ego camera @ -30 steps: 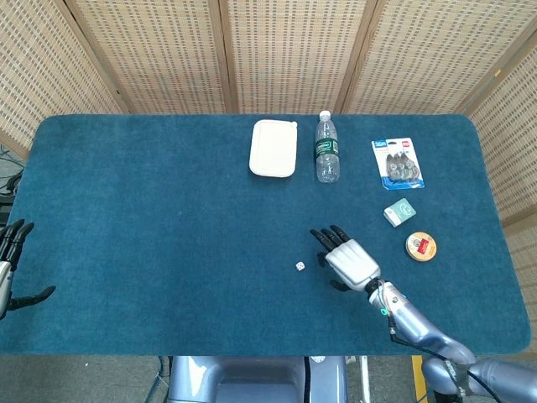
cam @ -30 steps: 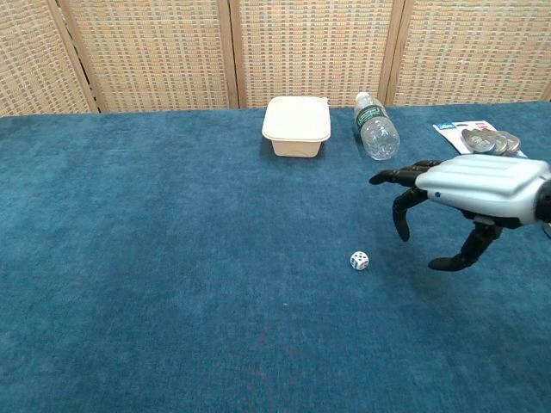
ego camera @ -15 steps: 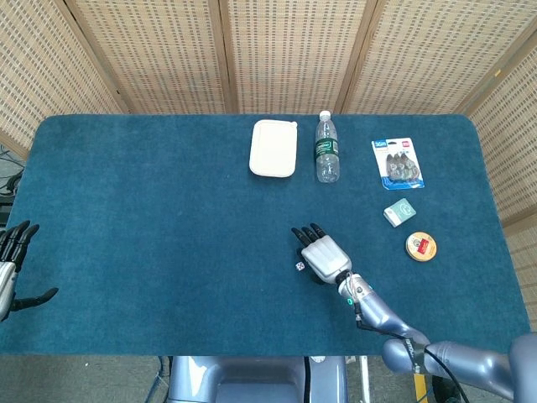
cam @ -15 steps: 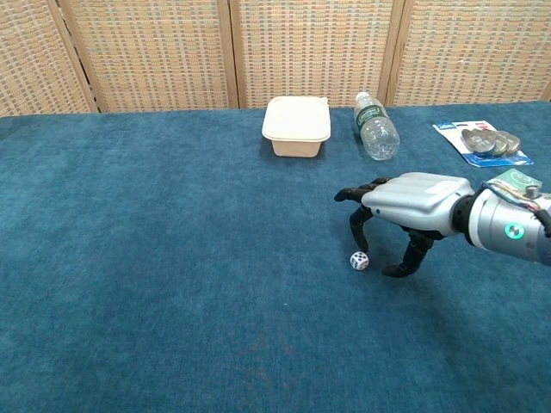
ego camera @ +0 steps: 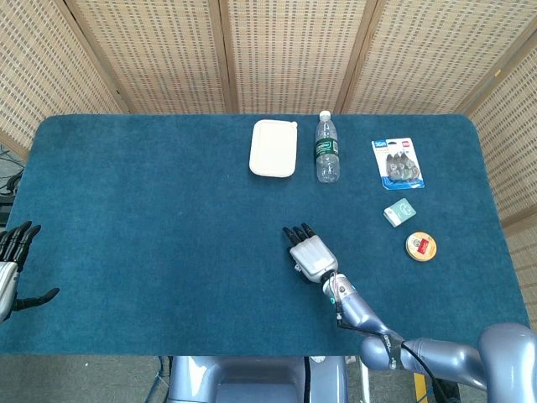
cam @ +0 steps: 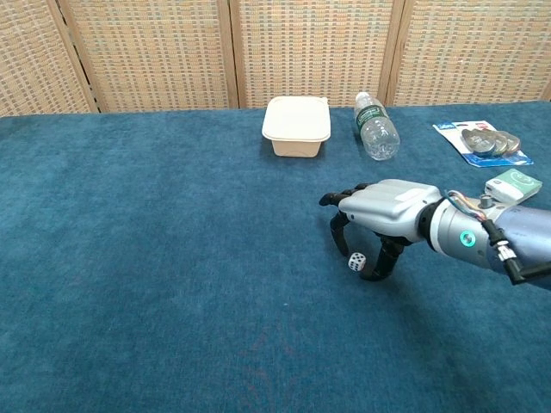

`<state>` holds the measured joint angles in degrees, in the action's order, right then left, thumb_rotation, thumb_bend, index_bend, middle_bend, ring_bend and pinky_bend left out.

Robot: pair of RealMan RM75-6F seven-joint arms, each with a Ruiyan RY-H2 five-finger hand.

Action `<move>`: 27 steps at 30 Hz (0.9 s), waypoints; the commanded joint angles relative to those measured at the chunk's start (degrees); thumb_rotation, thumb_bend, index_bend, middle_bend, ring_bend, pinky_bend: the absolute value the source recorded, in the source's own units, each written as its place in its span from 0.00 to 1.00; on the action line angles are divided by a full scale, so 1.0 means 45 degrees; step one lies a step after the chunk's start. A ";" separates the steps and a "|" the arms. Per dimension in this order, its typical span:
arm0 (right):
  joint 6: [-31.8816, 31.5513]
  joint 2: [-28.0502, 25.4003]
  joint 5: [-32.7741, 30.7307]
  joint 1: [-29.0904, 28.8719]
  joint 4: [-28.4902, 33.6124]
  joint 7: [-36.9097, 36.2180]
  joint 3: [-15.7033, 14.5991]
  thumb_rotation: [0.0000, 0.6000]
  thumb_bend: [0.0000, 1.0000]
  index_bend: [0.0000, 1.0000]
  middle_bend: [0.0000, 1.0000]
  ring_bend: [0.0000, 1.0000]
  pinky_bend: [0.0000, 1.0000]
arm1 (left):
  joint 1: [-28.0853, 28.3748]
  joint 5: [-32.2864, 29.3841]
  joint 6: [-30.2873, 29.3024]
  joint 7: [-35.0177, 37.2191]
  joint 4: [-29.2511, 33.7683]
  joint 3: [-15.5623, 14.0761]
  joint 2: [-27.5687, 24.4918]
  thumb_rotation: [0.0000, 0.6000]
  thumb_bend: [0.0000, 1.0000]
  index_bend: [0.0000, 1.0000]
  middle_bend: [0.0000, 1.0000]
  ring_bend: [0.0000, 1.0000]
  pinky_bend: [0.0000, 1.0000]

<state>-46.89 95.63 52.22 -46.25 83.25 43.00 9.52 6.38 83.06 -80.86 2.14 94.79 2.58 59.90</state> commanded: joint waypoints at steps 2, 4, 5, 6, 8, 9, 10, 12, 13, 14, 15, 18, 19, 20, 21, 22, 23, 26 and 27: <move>-0.0059 0.0049 -0.0162 -0.0106 -0.0003 -0.0069 -0.0011 1.00 0.34 0.47 0.00 0.00 0.00 | 0.0012 -0.0025 0.0024 0.0007 0.0003 0.0008 -0.0006 1.00 0.00 0.00 0.00 0.00 0.00; -0.0080 0.0070 -0.0286 -0.0168 -0.0026 -0.0127 -0.0027 1.00 0.35 0.49 0.00 0.00 0.00 | 0.0022 -0.0031 0.0045 -0.0011 0.0013 0.0002 -0.0009 1.00 0.00 0.00 0.00 0.00 0.00; -0.0094 0.0079 -0.0327 -0.0194 -0.0047 -0.0127 -0.0047 1.00 0.37 0.50 0.00 0.00 0.00 | 0.0022 -0.0027 0.0045 -0.0017 0.0011 -0.0002 -0.0008 1.00 0.00 0.00 0.00 0.00 0.00; -0.0115 0.0088 -0.0351 -0.0219 -0.0067 -0.0122 -0.0071 1.00 0.38 0.52 0.00 0.00 0.00 | 0.0023 -0.0030 0.0045 -0.0018 0.0010 -0.0001 -0.0006 1.00 0.00 0.00 0.00 0.00 0.00; -0.0168 0.0096 -0.0366 -0.0268 -0.0097 -0.0101 -0.0126 1.00 0.40 0.54 0.00 0.00 0.00 | 0.0020 -0.0042 0.0032 -0.0024 0.0016 0.0005 -0.0003 1.00 0.00 0.00 0.00 0.00 0.00; -0.0187 0.0095 -0.0378 -0.0284 -0.0097 -0.0100 -0.0158 1.00 0.41 0.55 0.00 0.00 0.00 | 0.0014 -0.0051 0.0026 -0.0017 0.0015 0.0007 -0.0005 1.00 0.00 0.00 0.00 0.00 0.00; -0.0212 0.0086 -0.0405 -0.0306 -0.0076 -0.0114 -0.0196 1.00 0.41 0.56 0.00 0.00 0.00 | 0.0016 -0.0051 0.0022 -0.0012 0.0017 0.0009 -0.0005 1.00 0.00 0.00 0.00 0.00 0.00; -0.0236 0.0069 -0.0402 -0.0327 -0.0013 -0.0171 -0.0241 1.00 0.41 0.58 0.01 0.00 0.00 | 0.0020 -0.0048 0.0022 -0.0017 0.0024 0.0009 -0.0005 1.00 0.00 0.00 0.00 0.00 0.00; -0.0257 0.0060 -0.0369 -0.0343 0.0016 -0.0234 -0.0264 1.00 0.41 0.58 0.01 0.00 0.00 | 0.0024 -0.0046 0.0028 -0.0028 0.0024 0.0005 -0.0003 1.00 0.00 0.00 0.00 0.00 0.00; -0.0273 0.0059 -0.0341 -0.0352 0.0033 -0.0283 -0.0276 1.00 0.41 0.58 0.01 0.00 0.00 | 0.0026 -0.0047 0.0036 -0.0030 0.0026 0.0002 -0.0002 1.00 0.00 0.00 0.00 0.00 0.00; -0.0292 0.0065 -0.0313 -0.0358 0.0045 -0.0338 -0.0287 1.00 0.41 0.58 0.01 0.00 0.00 | 0.0027 -0.0049 0.0040 -0.0035 0.0026 -0.0001 0.0000 1.00 0.00 0.00 0.00 0.00 0.00; -0.0354 0.0068 -0.0250 -0.0387 0.0101 -0.0517 -0.0268 1.00 0.41 0.60 0.02 0.00 0.00 | 0.0021 -0.0051 0.0020 -0.0028 0.0032 0.0003 -0.0005 1.00 0.00 0.00 0.00 0.00 0.00; -0.0405 0.0049 -0.0218 -0.0407 0.0138 -0.0570 -0.0253 1.00 0.41 0.60 0.02 0.00 0.00 | 0.0015 -0.0060 0.0005 -0.0019 0.0033 0.0009 -0.0010 1.00 0.00 0.00 0.00 0.00 0.00; -0.0444 0.0027 -0.0198 -0.0421 0.0166 -0.0583 -0.0251 1.00 0.41 0.60 0.02 0.00 0.00 | 0.0017 -0.0065 0.0007 -0.0008 0.0034 0.0012 -0.0012 1.00 0.00 0.00 0.00 0.00 0.00; -0.0481 0.0002 -0.0185 -0.0436 0.0199 -0.0587 -0.0254 1.00 0.41 0.60 0.02 0.00 0.00 | 0.0017 -0.0072 0.0009 0.0003 0.0035 0.0015 -0.0015 1.00 0.00 0.00 0.00 0.00 0.00; -0.0537 -0.0043 -0.0172 -0.0455 0.0270 -0.0595 -0.0253 1.00 0.41 0.60 0.02 0.00 0.00 | 0.0020 -0.0074 0.0012 0.0018 0.0033 0.0017 -0.0022 1.00 0.00 0.00 0.00 0.00 0.00; -0.0581 -0.0083 -0.0157 -0.0472 0.0339 -0.0607 -0.0234 1.00 0.41 0.60 0.02 0.00 0.00 | 0.0021 -0.0070 0.0013 0.0027 0.0033 0.0016 -0.0028 1.00 0.00 0.00 0.00 0.00 0.00; -0.0799 -0.0326 -0.0087 -0.0576 0.0739 -0.0579 -0.0069 1.00 0.42 0.60 0.03 0.00 0.00 | 0.0019 -0.0051 0.0007 0.0062 0.0041 0.0009 -0.0045 1.00 0.00 0.00 0.00 0.00 0.00; -0.0894 -0.0419 -0.0064 -0.0624 0.0894 -0.0553 0.0026 1.00 0.43 0.60 0.03 0.00 0.00 | 0.0015 -0.0052 0.0000 0.0074 0.0040 0.0009 -0.0051 1.00 0.00 0.00 0.00 0.00 0.00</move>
<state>-50.24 94.43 51.73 -48.70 86.30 40.36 9.01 6.45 82.83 -80.85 2.46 94.97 2.62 59.68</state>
